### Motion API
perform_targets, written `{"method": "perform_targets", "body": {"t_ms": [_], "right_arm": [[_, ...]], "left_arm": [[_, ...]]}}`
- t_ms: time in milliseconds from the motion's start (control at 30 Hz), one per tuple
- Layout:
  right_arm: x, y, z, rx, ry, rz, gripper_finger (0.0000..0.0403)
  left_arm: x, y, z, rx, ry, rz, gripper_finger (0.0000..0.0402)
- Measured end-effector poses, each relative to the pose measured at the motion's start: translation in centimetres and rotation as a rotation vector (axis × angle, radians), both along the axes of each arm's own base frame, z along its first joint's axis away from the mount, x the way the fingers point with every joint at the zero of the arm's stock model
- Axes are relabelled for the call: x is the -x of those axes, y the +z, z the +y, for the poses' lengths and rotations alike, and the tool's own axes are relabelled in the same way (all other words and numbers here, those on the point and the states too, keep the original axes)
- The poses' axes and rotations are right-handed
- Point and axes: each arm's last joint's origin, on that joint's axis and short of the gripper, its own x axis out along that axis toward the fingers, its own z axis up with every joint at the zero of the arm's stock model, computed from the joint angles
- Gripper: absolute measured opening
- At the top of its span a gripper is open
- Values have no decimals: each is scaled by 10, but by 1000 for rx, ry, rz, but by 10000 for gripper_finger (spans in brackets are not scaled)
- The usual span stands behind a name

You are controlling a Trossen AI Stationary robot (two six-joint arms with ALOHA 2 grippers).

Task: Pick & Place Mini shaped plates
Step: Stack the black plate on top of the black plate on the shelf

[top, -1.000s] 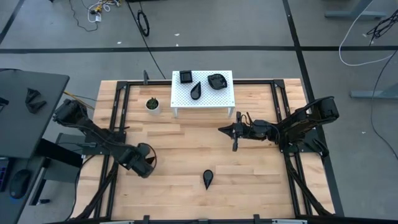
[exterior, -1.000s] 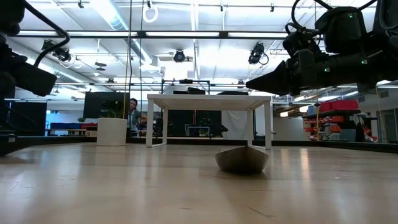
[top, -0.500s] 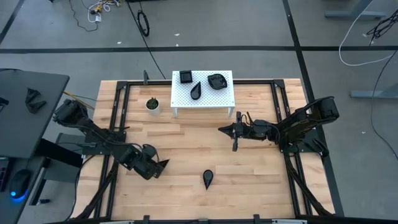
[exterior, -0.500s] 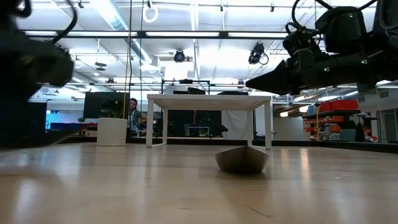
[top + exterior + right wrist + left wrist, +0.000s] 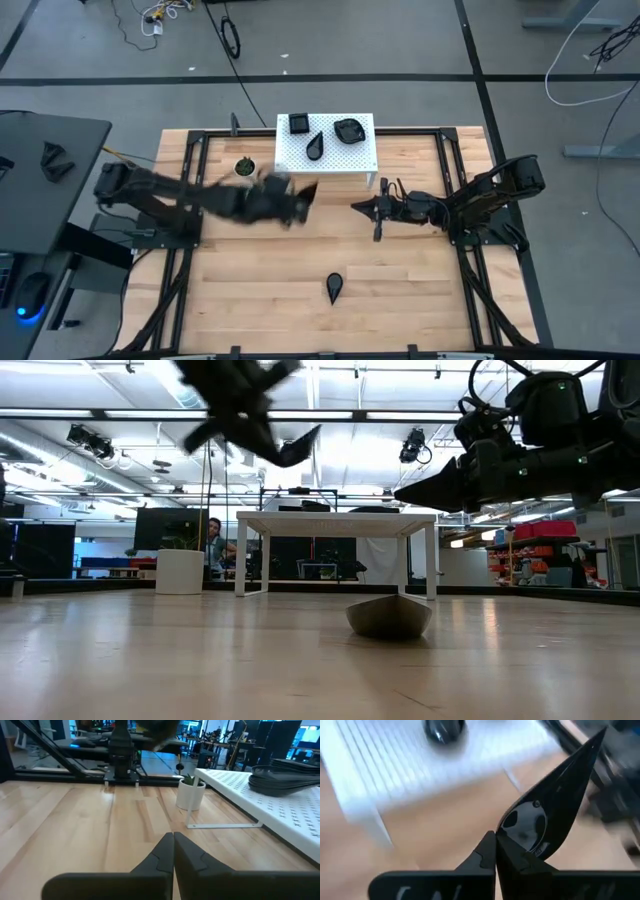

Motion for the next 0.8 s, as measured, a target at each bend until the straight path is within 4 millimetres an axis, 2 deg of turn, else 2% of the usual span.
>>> {"method": "perform_targets", "body": {"t_ms": [133,233,300,400,567,800], "right_arm": [[0,0,0,0,-1,-4,11],[0,1,0,-5,-1,-8,11],[0,1,0,0,-1,-8,11],[0,1,0,6,0,-9,11],[0,1,0,34,2,-7,11],[0,1,-1,52,2,-3,11]], "left_arm": [[-19,20,61,-111,71,59,1],[-27,24,103,-102,95,87,1],[-32,22,126,-74,90,86,1],[-39,18,149,-20,82,80,7],[-42,9,163,36,80,83,12],[-45,11,154,29,60,80,27]]}}
